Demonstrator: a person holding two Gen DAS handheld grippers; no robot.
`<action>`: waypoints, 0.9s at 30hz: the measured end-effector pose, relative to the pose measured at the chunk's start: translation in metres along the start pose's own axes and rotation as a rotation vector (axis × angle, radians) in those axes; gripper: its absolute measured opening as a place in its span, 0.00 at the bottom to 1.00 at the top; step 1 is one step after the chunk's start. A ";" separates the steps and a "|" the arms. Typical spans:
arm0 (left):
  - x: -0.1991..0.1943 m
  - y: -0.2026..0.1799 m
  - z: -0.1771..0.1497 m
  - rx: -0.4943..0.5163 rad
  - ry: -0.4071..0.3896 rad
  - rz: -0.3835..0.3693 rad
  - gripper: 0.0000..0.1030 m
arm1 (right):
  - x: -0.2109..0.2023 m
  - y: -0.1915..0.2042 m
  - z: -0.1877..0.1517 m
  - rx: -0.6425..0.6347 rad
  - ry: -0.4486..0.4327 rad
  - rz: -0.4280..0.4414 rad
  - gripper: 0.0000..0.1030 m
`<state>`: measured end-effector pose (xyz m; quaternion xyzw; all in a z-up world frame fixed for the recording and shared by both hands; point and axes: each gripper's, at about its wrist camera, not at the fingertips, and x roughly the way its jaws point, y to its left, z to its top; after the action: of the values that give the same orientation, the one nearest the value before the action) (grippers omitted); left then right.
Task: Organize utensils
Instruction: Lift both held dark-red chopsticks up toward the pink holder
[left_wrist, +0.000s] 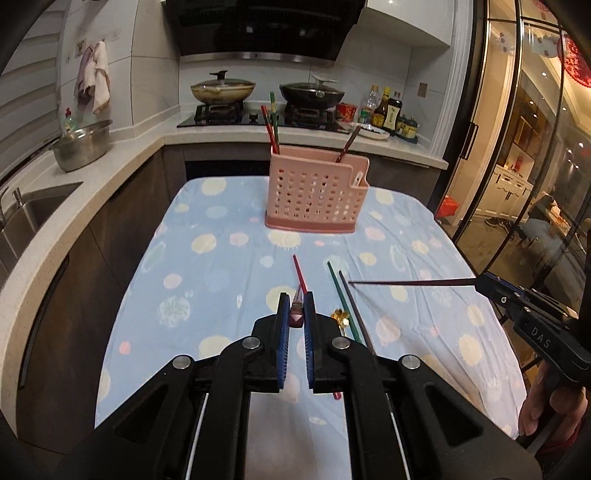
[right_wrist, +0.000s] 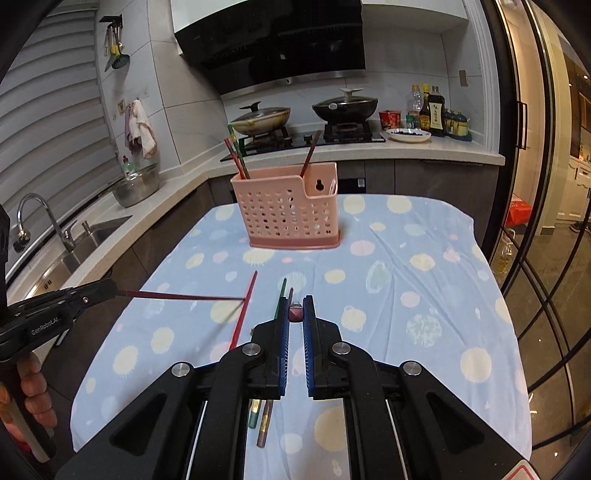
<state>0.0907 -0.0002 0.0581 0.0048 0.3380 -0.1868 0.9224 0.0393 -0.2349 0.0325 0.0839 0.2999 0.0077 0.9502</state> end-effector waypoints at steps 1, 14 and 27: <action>-0.001 0.000 0.006 0.007 -0.015 0.002 0.07 | 0.001 0.001 0.008 -0.006 -0.012 0.000 0.07; 0.016 0.000 0.087 0.043 -0.119 0.019 0.07 | 0.028 0.002 0.091 -0.019 -0.095 0.019 0.07; 0.028 -0.006 0.189 0.067 -0.254 0.038 0.07 | 0.050 0.001 0.210 0.012 -0.234 0.072 0.07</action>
<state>0.2263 -0.0406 0.1867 0.0184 0.2118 -0.1797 0.9605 0.1997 -0.2629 0.1734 0.1004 0.1840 0.0302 0.9773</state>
